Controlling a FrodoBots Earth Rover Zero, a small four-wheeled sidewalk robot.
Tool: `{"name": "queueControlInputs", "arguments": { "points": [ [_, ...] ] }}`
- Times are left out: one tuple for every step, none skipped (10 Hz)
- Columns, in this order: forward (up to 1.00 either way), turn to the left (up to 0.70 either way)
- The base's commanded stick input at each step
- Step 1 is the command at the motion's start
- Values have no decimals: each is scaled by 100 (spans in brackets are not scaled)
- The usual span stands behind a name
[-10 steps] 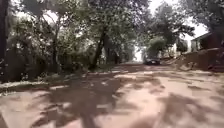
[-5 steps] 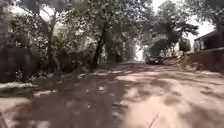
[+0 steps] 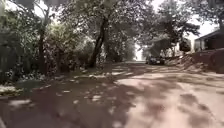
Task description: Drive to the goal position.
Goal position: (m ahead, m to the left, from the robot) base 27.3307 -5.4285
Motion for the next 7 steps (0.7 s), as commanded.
{"name": "queueControlInputs", "arguments": {
  "points": [
    [100, 0],
    [100, -7],
    [100, -27],
    [100, -24],
    [100, -9],
    [100, 0],
    [100, 0]
  ]
}}
